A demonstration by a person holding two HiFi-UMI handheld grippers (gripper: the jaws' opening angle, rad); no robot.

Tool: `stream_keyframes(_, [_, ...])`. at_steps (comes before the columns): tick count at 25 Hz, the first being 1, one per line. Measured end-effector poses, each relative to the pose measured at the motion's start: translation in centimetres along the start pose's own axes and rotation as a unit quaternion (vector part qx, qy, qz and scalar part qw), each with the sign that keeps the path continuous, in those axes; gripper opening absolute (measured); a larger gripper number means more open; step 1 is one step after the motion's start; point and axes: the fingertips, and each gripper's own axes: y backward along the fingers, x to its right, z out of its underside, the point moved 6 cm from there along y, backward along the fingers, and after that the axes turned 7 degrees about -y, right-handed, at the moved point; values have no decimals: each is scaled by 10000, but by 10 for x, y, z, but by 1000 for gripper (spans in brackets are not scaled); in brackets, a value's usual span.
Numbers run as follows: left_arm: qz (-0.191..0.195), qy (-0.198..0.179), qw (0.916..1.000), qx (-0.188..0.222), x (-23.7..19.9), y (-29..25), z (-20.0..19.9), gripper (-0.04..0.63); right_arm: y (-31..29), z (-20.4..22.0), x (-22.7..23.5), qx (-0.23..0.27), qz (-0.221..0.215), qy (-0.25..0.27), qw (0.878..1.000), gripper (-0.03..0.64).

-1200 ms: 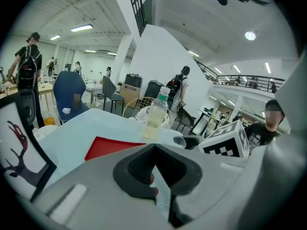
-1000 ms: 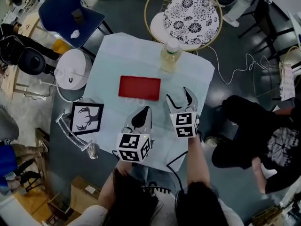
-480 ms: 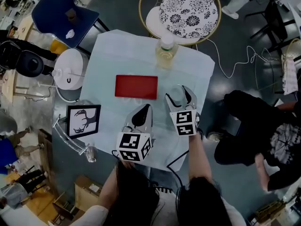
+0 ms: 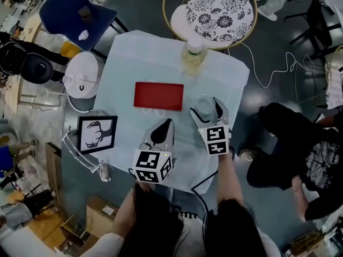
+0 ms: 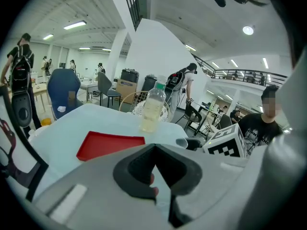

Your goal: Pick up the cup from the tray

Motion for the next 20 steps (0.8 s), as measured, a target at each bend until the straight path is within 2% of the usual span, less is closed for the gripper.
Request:
stream_keyframes(3, [46,-214,9997,-58,2,3,3,2,6,-3,-3,68,-22,6,10000,387])
stream_keyframes(8, [5,17,10000,-30,4,14,1,2,24,-10,-2,333,175,-125,9992,390])
stream_keyframes(20, [-45,-48,9998,213,13,47,-6,2,79,-41,-28,859,231,-134,9959,390])
